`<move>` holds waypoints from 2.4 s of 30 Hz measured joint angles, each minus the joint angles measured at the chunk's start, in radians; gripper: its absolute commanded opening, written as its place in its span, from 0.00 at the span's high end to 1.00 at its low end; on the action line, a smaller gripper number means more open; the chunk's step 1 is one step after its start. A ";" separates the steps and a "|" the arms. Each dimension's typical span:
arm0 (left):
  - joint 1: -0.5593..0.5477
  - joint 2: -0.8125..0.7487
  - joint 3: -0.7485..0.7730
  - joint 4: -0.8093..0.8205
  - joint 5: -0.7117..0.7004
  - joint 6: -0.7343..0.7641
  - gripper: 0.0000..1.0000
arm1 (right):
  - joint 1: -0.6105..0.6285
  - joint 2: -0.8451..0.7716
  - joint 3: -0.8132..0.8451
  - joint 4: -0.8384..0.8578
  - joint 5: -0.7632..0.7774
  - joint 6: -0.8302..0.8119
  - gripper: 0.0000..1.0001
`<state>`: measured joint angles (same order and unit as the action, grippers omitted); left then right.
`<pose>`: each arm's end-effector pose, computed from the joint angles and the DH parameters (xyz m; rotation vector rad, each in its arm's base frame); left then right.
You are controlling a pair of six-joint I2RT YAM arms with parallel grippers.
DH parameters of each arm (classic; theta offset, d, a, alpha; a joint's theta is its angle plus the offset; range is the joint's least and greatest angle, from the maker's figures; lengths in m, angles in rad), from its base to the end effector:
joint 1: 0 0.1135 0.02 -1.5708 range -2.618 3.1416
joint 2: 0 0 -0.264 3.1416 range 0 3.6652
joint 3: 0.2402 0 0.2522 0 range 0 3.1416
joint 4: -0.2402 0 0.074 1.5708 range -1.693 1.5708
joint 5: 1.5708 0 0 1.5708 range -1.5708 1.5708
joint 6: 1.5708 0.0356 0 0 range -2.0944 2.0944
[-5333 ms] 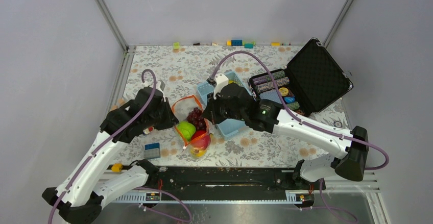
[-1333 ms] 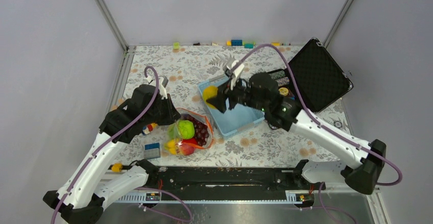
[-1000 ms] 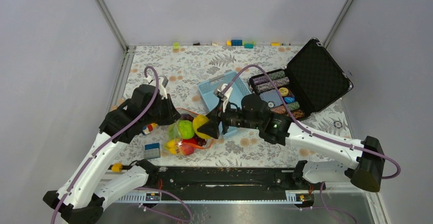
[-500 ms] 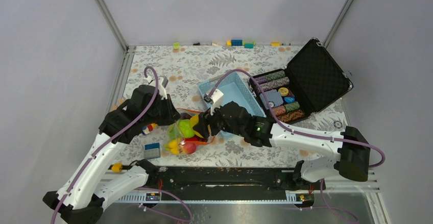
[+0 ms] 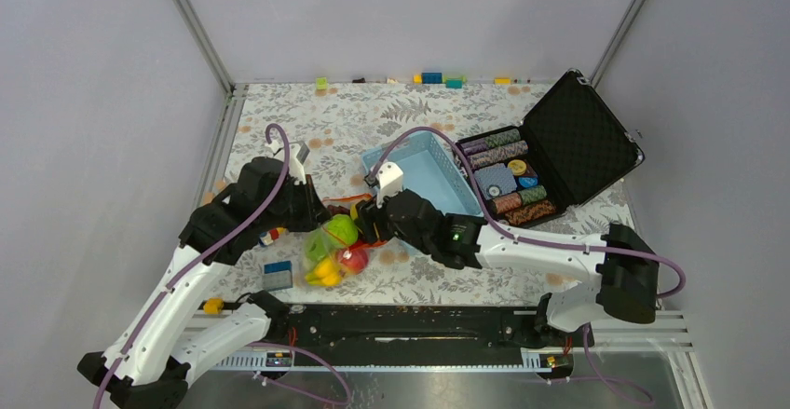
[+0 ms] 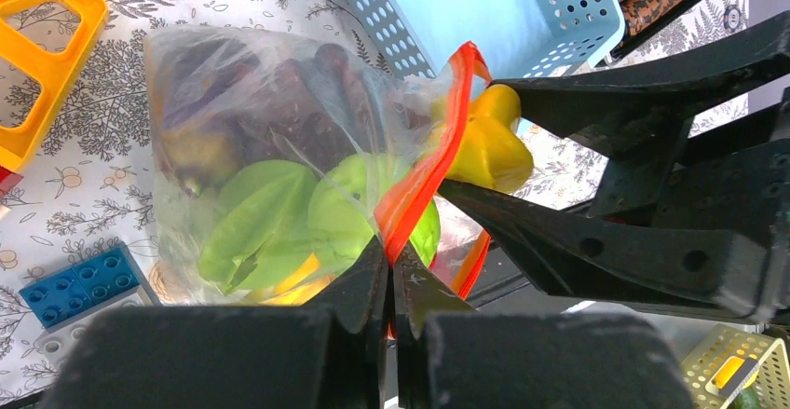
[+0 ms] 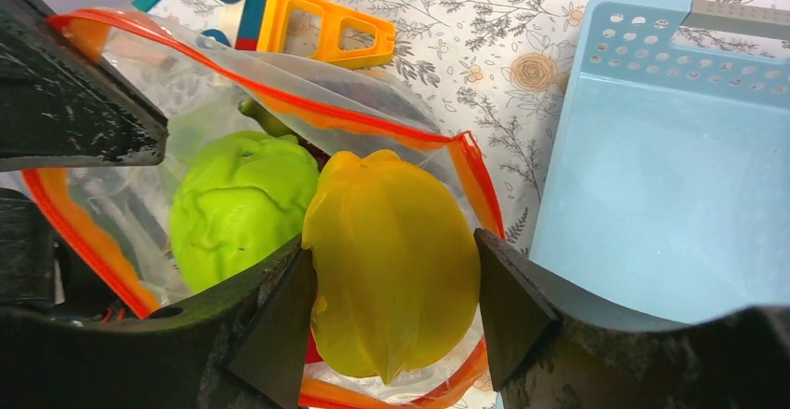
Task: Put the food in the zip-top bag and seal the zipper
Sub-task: Place the fake fruit in the zipper food storage bag, then adjust the zipper food storage bag at the center of the board.
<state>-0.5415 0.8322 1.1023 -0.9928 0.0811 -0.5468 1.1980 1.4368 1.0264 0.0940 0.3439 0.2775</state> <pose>0.1223 -0.0769 0.3595 0.0373 2.3790 -0.6385 0.1334 0.3081 0.2990 -0.6335 1.8197 0.6864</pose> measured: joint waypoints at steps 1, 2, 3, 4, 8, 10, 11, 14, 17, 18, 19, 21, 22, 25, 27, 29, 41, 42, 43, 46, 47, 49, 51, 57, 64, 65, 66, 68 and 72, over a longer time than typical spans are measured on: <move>0.000 0.000 0.000 0.000 0.003 0.000 1.00 | 0.003 0.008 0.004 -0.001 0.010 -0.008 0.56; 0.000 0.000 0.000 0.000 0.005 0.001 1.00 | 0.007 0.015 0.008 -0.003 0.019 -0.015 0.54; 0.000 0.000 0.000 0.000 0.008 0.001 1.00 | 0.011 0.024 0.013 -0.006 0.035 -0.024 0.51; 0.000 0.000 0.000 0.000 0.010 0.001 1.00 | 0.013 0.029 0.015 -0.008 0.042 -0.029 0.46; 0.000 -0.002 0.000 0.001 0.014 0.001 1.00 | 0.017 0.039 0.022 -0.031 0.066 -0.042 0.31; 0.000 -0.002 0.000 0.001 0.014 0.001 1.00 | 0.018 0.039 0.022 -0.042 0.062 -0.045 0.23; 0.000 -0.002 0.000 0.001 0.014 0.000 1.00 | 0.018 0.039 0.023 -0.048 0.056 -0.047 0.20; 0.000 -0.002 0.000 0.000 0.013 0.000 1.00 | 0.018 0.039 0.031 -0.065 0.028 -0.053 0.10; 0.000 -0.002 0.000 0.000 0.012 0.000 1.00 | 0.018 0.025 0.033 -0.075 0.000 -0.056 0.06; 0.000 -0.003 0.000 0.000 0.012 -0.001 1.00 | 0.018 0.013 0.033 -0.083 -0.012 -0.056 0.05; 0.000 -0.005 0.000 0.000 0.010 -0.002 1.00 | 0.018 0.000 0.033 -0.087 -0.020 -0.056 0.03; 0.000 -0.009 0.000 0.000 0.008 -0.004 1.00 | 0.018 -0.036 0.033 -0.090 -0.030 -0.053 0.01; 0.000 -0.011 0.000 0.000 0.007 -0.004 1.00 | 0.018 -0.060 0.032 -0.091 -0.032 -0.050 0.00; 0.000 -0.018 -0.001 0.000 0.005 -0.005 1.00 | 0.018 -0.134 0.018 -0.089 -0.019 -0.032 0.00; 0.000 -0.025 -0.006 0.000 0.005 -0.008 1.00 | 0.018 -0.193 -0.003 -0.090 0.011 -0.010 0.00; 0.000 -0.030 -0.010 0.000 0.005 -0.009 1.00 | 0.018 -0.233 -0.023 -0.104 0.040 0.014 0.02; 0.000 -0.046 -0.017 0.000 0.006 -0.012 1.00 | 0.018 -0.248 -0.185 -0.215 0.045 0.201 0.27; 0.000 -0.046 -0.017 0.000 0.006 -0.012 1.00 | 0.018 -0.238 -0.190 -0.215 0.037 0.215 0.28; 0.000 -0.046 -0.017 0.000 0.006 -0.012 1.00 | 0.018 -0.229 -0.193 -0.213 0.032 0.224 0.28; 0.000 -0.046 -0.017 0.000 0.006 -0.011 1.00 | 0.018 -0.198 -0.198 -0.198 0.022 0.246 0.30; 0.000 -0.046 -0.017 0.000 0.006 -0.011 1.00 | 0.018 -0.188 -0.198 -0.188 0.017 0.251 0.32; 0.000 -0.046 -0.018 0.000 0.006 -0.011 1.00 | 0.018 -0.170 -0.198 -0.171 0.010 0.259 0.34; 0.000 -0.047 -0.023 0.000 0.006 -0.011 1.00 | 0.018 -0.152 -0.195 -0.163 0.010 0.268 0.35; 0.000 -0.055 -0.032 -0.001 0.006 -0.011 1.00 | 0.018 -0.107 -0.177 -0.151 0.011 0.282 0.40; 0.001 -0.071 -0.032 -0.005 0.006 -0.011 1.00 | 0.018 -0.060 -0.152 -0.118 0.016 0.290 0.41; 0.001 -0.072 -0.032 -0.006 0.006 -0.011 1.00 | 0.018 -0.053 -0.146 -0.117 0.018 0.291 0.41; 0.001 -0.076 -0.032 -0.008 0.006 -0.011 1.00 | 0.018 -0.046 -0.139 -0.113 0.023 0.293 0.41; 0.001 -0.080 -0.032 -0.009 0.006 -0.011 1.00 | 0.018 -0.033 -0.126 -0.109 0.035 0.298 0.41; 0.001 -0.088 -0.032 -0.009 0.006 -0.011 1.00 | 0.018 -0.016 -0.106 -0.107 0.061 0.317 0.42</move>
<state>-0.5404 0.7441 1.0698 -1.0016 0.0868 -0.5583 1.2163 1.4212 0.9199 -0.0128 0.4053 0.5941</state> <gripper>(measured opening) 0.010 0.587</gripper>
